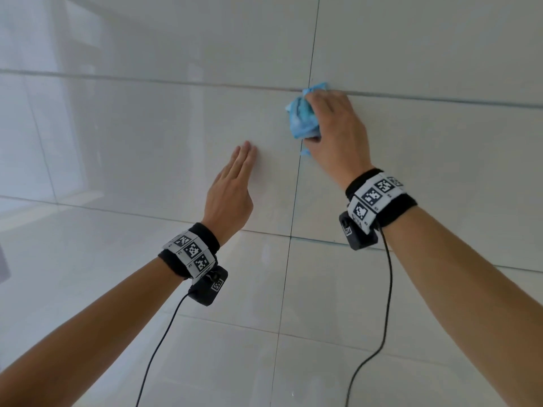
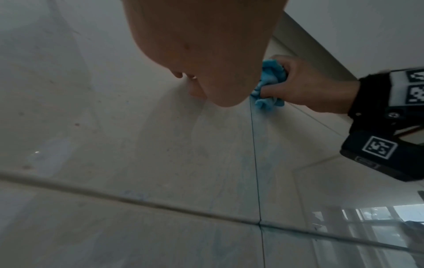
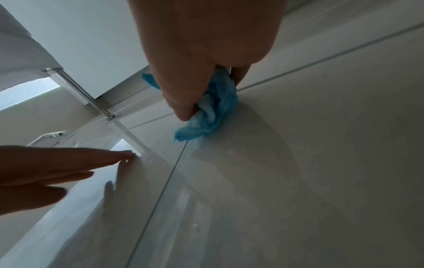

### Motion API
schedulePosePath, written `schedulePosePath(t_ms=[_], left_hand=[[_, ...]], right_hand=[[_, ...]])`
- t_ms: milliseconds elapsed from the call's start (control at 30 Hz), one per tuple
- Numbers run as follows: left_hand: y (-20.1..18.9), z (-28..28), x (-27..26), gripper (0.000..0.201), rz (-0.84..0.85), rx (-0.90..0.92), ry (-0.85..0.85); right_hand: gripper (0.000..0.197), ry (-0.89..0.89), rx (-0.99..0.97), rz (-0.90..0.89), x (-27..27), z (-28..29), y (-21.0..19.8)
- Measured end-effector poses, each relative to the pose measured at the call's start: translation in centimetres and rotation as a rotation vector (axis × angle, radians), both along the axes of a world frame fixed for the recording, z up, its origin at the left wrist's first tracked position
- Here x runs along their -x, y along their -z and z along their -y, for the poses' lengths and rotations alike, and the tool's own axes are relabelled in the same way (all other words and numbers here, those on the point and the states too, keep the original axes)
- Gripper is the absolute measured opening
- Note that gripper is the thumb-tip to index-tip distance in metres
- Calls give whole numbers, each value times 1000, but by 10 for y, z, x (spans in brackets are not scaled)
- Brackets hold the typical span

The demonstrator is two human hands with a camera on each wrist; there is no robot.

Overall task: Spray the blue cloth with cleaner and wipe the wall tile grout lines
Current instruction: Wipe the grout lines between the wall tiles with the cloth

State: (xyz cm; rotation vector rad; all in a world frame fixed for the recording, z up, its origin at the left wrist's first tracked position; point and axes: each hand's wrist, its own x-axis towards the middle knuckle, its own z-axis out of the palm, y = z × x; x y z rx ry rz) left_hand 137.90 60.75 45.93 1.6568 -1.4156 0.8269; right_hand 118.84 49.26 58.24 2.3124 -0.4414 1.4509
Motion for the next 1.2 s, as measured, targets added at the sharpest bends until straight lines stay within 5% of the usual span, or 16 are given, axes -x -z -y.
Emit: schedulePosePath(t_ms=[300,600,1033,1200], left_hand=[[6,14,-4,90,20,55,27],[12,11,-14,81,83,52,8],[34,-6,-14,79,71,-45,-17],[48,-15,-16,79,75,-103,-27]], right_hand=[[80,13,57,-257,-3,2,92],[75,7,23,40,-12,0,3],[79,-64,-18,-322,-4,-4,183],[76,-46,65,-257,10,13,148]])
